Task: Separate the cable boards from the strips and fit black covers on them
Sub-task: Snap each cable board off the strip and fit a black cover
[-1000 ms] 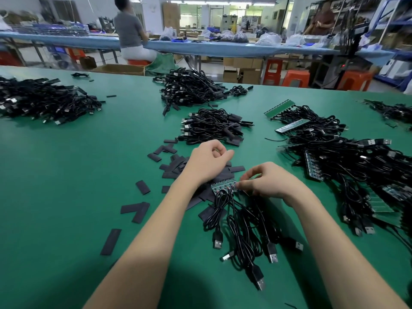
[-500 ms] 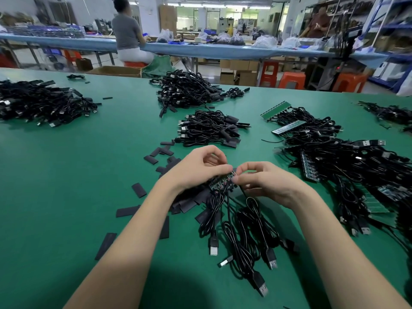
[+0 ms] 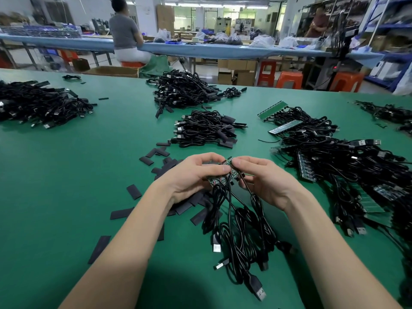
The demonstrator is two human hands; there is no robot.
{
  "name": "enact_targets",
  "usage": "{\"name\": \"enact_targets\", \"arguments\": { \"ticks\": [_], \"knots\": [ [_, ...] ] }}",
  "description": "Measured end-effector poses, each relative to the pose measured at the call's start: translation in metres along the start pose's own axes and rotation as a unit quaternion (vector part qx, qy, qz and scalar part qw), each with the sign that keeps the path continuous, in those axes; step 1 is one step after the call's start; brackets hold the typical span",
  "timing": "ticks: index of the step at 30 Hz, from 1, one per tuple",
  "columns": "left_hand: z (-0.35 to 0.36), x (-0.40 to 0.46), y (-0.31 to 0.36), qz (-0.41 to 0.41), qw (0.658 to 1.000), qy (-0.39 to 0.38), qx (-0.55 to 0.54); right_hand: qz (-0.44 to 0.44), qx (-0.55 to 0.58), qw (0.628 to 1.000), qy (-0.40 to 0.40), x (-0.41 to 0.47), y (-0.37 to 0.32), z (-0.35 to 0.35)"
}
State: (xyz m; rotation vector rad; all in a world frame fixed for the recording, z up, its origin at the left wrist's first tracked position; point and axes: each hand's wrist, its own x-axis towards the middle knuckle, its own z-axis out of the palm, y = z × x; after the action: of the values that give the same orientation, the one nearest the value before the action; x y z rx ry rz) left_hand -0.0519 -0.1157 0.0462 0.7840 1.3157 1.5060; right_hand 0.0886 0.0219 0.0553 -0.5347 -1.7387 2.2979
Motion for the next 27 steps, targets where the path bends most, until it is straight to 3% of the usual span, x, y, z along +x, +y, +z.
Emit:
{"name": "enact_targets", "arguments": {
  "ticks": [11, 17, 22, 25, 27],
  "knots": [
    [0.002, -0.004, -0.002, 0.02, 1.0, 0.007, -0.023, 0.032, 0.093, 0.994, -0.043, 0.005, 0.008, 0.003],
    [0.0, -0.007, -0.003, 0.026, 0.999, -0.024, -0.025, 0.059, 0.118, 0.99, -0.044, 0.003, 0.008, 0.007],
    [-0.003, -0.006, -0.002, 0.038, 0.996, -0.07, -0.041, 0.094, 0.207, 0.972, -0.051, 0.002, 0.009, 0.012],
    [-0.008, -0.009, 0.008, 0.027, 0.996, -0.08, 0.014, 0.051, 0.127, 0.99, -0.042, -0.001, 0.004, 0.009],
    [-0.014, -0.011, 0.014, 0.026, 0.989, -0.037, 0.141, 0.029, 0.044, 0.999, -0.005, -0.001, 0.002, 0.006]
  ]
}}
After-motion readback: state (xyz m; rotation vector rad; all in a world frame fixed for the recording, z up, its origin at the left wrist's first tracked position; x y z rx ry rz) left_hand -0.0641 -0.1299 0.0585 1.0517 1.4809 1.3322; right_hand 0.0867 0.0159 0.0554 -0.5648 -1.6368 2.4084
